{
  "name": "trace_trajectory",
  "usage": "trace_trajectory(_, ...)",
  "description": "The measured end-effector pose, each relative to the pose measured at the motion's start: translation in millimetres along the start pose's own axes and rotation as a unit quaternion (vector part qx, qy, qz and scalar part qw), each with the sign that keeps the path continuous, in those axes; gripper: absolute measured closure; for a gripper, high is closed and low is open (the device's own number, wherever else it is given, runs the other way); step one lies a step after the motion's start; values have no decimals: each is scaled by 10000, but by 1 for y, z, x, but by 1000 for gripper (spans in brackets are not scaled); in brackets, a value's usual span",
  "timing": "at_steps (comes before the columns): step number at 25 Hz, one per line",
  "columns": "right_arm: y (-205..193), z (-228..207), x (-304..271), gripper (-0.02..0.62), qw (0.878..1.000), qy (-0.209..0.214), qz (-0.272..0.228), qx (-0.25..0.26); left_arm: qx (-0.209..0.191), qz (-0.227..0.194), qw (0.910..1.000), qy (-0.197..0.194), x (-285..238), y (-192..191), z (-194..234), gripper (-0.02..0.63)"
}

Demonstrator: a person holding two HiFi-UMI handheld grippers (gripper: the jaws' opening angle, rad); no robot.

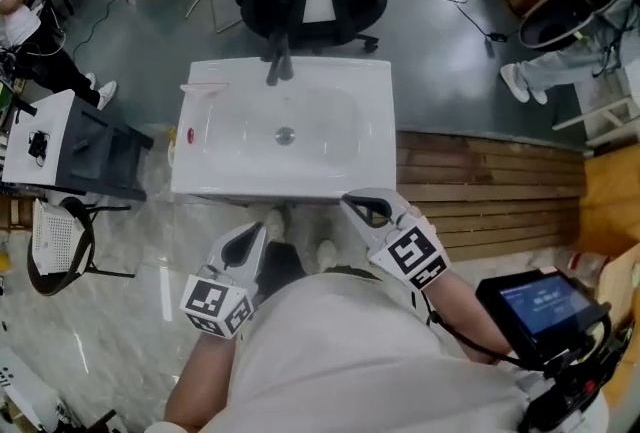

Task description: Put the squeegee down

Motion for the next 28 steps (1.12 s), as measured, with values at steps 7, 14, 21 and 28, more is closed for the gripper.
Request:
trace_trajectory(7, 3, 23, 1, 594, 9998, 155, -45, 144, -157, 84, 9992, -370, 10, -5, -35, 600)
trace_trajectory(14, 7, 37, 1, 594, 9995, 207, -43, 243, -183, 114, 9991, -357, 20, -11, -35, 600)
trace_trajectory(21, 10, 45, -3, 594, 9991, 232, 50, 344, -175, 122, 9994, -285, 29, -13, -29, 600)
trace_trajectory(28, 18, 45, -9, 592, 9985, 243, 77, 485, -179, 128, 9995, -227, 30, -11, -21, 600)
Point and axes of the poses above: the fingertips, and each gripper's own axes: x backward along the fingers, z to its left, y out of its top, the point moved 4 cm from there along x, backward along the fingers, and after that the axes turned 4 degrees about -z, right-handed, at the moved point
